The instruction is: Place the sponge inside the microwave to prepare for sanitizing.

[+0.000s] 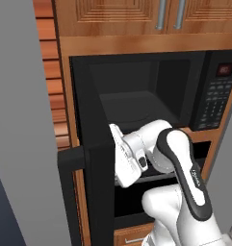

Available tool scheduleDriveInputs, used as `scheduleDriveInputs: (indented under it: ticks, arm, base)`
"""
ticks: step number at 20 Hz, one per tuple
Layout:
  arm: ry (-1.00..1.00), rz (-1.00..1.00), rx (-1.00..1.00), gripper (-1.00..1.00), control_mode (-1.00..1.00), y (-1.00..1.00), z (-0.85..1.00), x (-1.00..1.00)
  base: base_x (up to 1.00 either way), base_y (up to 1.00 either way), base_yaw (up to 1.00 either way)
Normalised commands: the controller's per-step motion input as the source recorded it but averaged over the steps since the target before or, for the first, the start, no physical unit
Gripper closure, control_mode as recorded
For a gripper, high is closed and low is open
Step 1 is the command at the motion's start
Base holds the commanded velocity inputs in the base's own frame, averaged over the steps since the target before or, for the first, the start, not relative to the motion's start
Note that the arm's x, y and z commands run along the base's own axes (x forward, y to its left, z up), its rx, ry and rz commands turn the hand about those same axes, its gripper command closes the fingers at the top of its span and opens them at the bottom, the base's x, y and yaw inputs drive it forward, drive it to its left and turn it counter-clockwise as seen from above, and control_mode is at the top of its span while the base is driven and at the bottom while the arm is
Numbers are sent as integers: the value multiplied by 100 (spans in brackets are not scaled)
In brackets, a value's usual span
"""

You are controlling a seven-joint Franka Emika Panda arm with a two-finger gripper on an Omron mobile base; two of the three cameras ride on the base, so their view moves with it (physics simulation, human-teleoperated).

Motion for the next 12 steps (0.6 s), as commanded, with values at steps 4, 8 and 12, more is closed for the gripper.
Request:
scheduleDriveInputs:
  ticks: [4, 8, 12]
  arm:
    - [0, -5, 0, -100, -100, -6, -7, -15]
    - [0, 0, 0, -100, -100, -87, -3, -2]
    - [-9, 8, -4, -100, -100, -86, 0, 0]
  base:
    - [0, 0, 0]
    - [0, 0, 0]
    - [0, 0, 0]
